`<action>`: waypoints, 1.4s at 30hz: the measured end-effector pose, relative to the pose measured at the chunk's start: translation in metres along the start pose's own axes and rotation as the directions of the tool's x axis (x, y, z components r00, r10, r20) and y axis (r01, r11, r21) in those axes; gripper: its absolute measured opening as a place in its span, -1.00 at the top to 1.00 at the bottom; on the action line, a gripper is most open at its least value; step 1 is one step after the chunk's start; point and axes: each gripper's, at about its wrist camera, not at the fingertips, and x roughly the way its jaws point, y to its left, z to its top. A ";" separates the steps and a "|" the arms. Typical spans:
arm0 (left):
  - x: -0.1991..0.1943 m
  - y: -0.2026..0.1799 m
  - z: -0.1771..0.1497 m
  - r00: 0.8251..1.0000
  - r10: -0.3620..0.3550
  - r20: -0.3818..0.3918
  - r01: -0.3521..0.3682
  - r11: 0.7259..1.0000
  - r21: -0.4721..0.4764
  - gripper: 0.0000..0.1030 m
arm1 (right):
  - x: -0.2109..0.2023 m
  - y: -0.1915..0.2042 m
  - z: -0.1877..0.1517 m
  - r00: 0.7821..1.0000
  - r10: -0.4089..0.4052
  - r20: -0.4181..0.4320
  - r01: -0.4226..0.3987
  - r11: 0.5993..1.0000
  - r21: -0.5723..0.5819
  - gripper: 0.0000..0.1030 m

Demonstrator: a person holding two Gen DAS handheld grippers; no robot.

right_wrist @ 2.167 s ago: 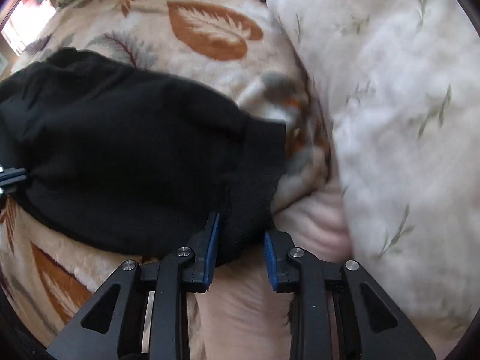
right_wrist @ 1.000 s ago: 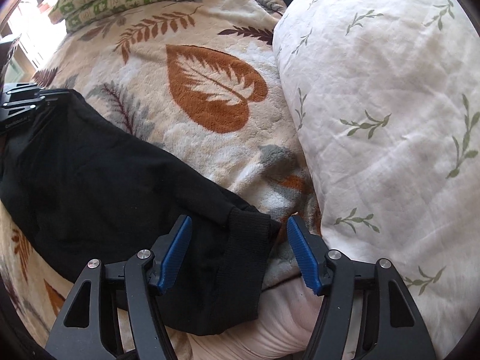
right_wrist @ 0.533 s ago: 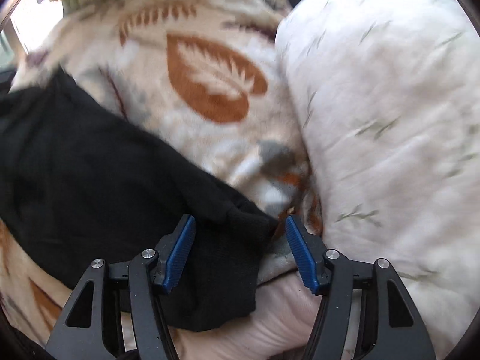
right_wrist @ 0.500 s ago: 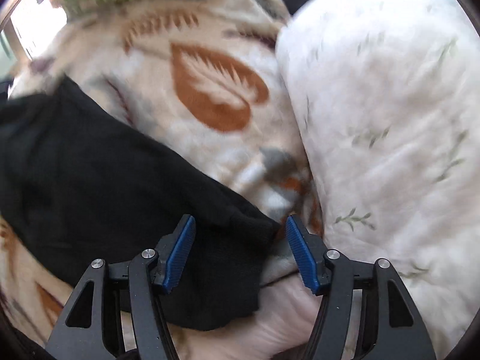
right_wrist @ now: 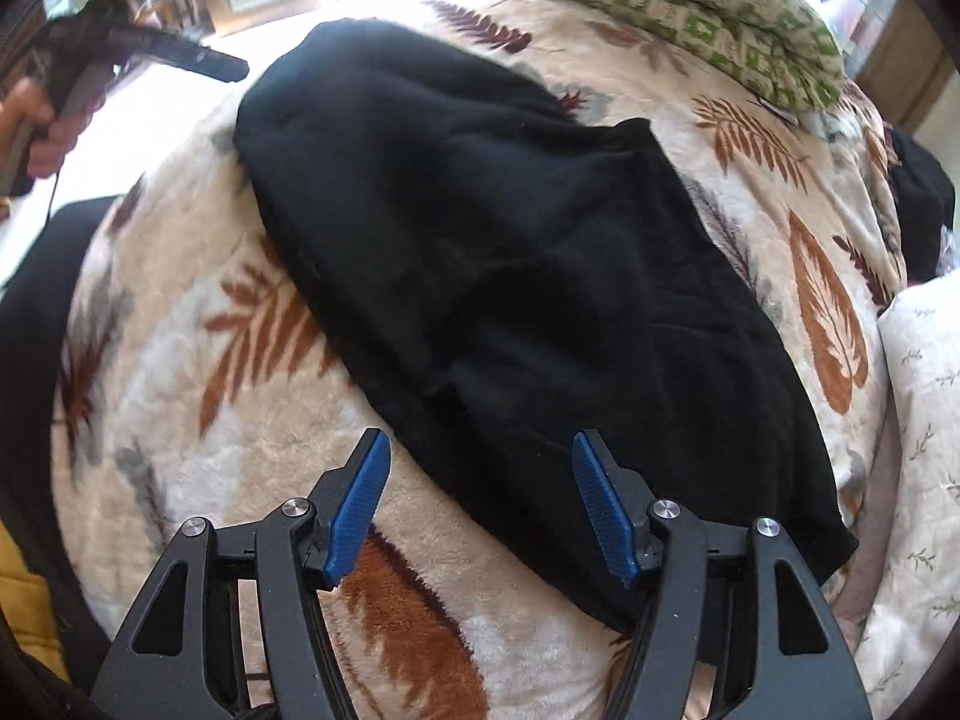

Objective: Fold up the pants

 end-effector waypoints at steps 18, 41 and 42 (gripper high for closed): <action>0.001 0.020 0.007 0.997 0.060 0.039 -0.054 0.989 -0.135 0.98 | -0.002 -0.001 0.001 0.998 -0.046 0.040 0.044 0.998 0.049 0.82; 0.016 -0.002 -0.011 0.998 0.001 0.058 0.014 0.969 -0.248 0.76 | 0.010 0.012 -0.008 0.998 -0.059 -0.003 0.059 0.998 0.035 0.81; 0.013 -0.002 -0.011 0.998 -0.004 0.066 0.020 0.968 -0.251 0.76 | 0.009 0.013 -0.007 0.998 -0.055 -0.004 0.055 0.998 0.036 0.82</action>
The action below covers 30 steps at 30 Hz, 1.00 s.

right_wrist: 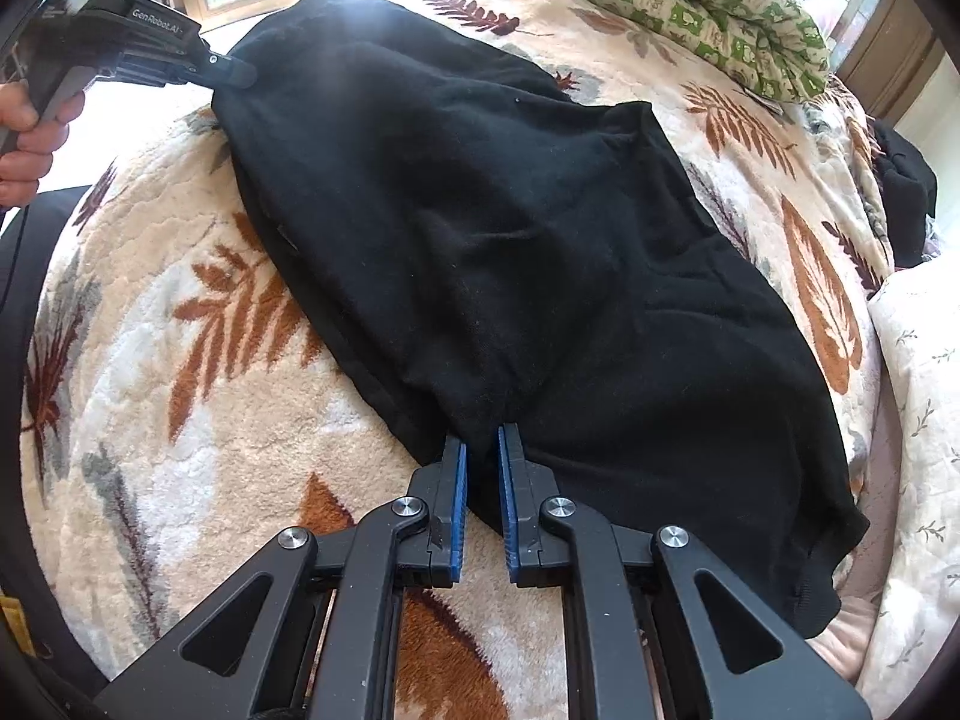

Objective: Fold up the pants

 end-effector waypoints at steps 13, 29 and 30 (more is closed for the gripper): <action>0.017 0.009 -0.003 0.997 0.081 -0.011 -0.080 0.996 0.051 0.70 | 0.009 0.015 -0.008 0.996 0.087 -0.038 -0.087 0.996 -0.019 0.82; -0.039 -0.063 -0.022 0.981 0.156 0.111 -0.185 0.920 0.345 0.52 | -0.020 -0.069 -0.003 0.993 0.095 0.066 -0.110 0.953 0.283 0.46; -0.036 -0.072 -0.024 0.986 0.129 0.103 -0.158 0.920 0.360 0.52 | -0.017 -0.067 -0.001 0.993 0.100 0.068 -0.115 0.953 0.281 0.46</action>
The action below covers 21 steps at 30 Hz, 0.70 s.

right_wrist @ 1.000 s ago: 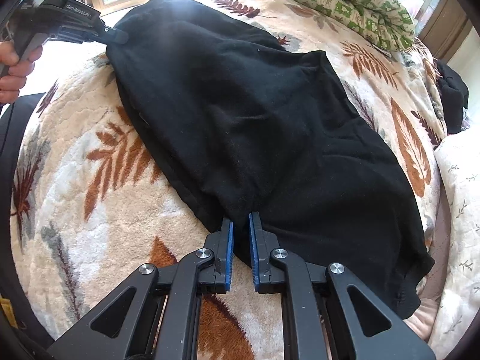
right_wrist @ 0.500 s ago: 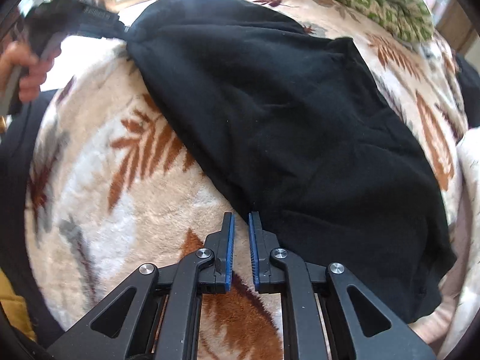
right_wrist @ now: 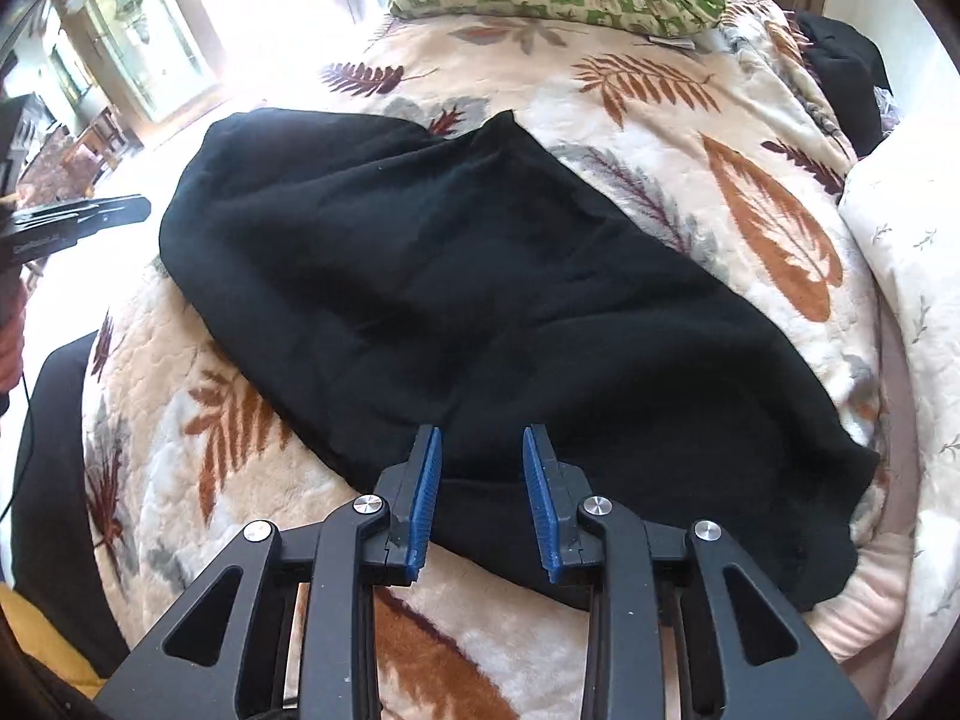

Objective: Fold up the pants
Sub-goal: 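Move both grippers to the side edge of the folded black pants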

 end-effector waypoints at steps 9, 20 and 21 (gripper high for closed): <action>0.066 -0.088 -0.026 0.986 -0.057 -0.154 0.087 0.977 0.196 0.52 | 0.030 0.022 -0.022 0.998 -0.007 -0.061 0.003 0.998 -0.069 0.45; 0.043 -0.077 -0.034 0.971 -0.141 -0.191 0.174 0.969 0.172 0.52 | -0.010 -0.033 -0.017 0.992 0.046 -0.115 -0.043 0.999 0.030 0.34; 0.040 -0.079 -0.032 0.969 -0.166 -0.181 0.196 0.968 0.158 0.52 | -0.019 -0.050 -0.013 0.995 0.027 -0.096 -0.020 0.997 0.069 0.07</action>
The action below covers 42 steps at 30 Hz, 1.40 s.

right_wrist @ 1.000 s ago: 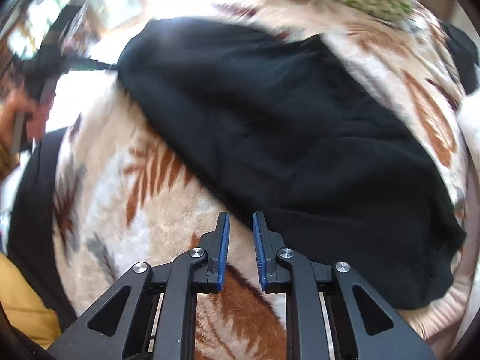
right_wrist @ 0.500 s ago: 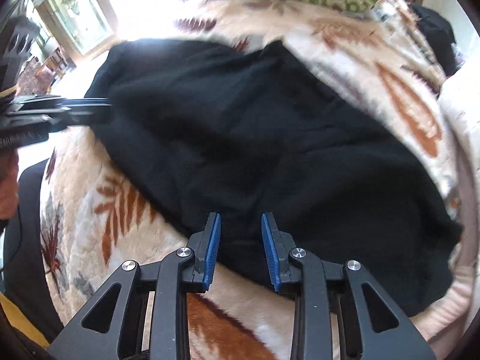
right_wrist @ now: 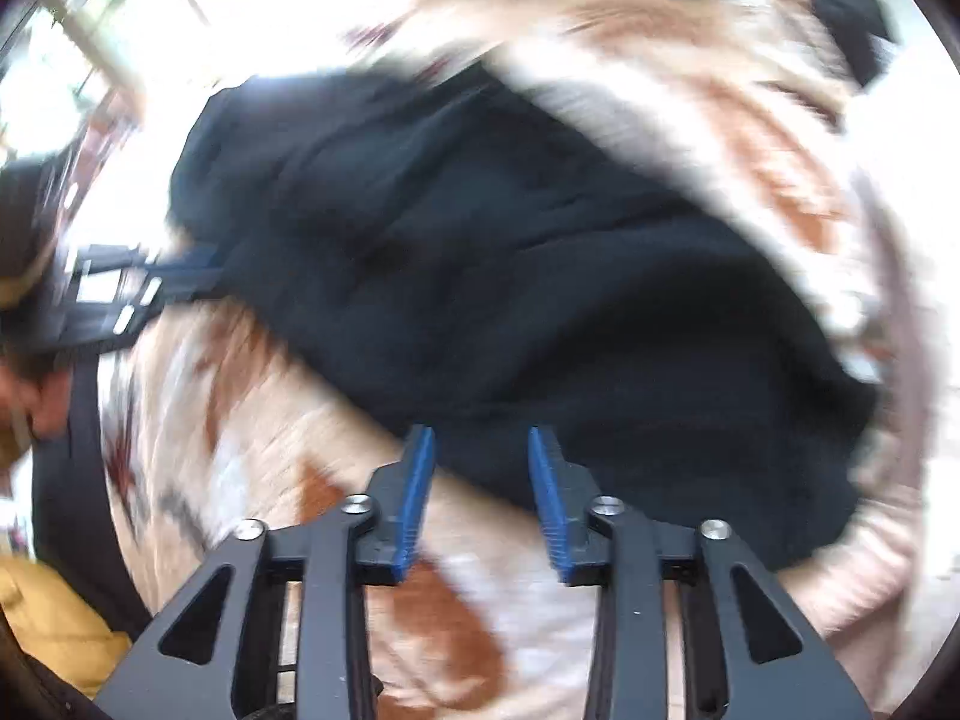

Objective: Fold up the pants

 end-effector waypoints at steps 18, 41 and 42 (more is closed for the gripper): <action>0.065 -0.125 0.064 0.995 -0.094 -0.031 0.099 0.973 0.207 0.31 | 0.022 -0.141 0.000 0.942 -0.233 -0.243 0.288 0.931 0.223 -0.49; 0.112 -0.172 0.104 0.982 -0.153 -0.111 0.173 0.965 0.197 0.38 | -0.005 -0.108 -0.013 0.993 -0.066 -0.100 0.089 0.965 0.246 0.75; 0.114 -0.172 0.104 0.984 -0.158 -0.086 0.172 0.966 0.194 0.38 | -0.005 -0.106 -0.014 0.994 -0.060 -0.096 0.082 0.965 0.249 0.75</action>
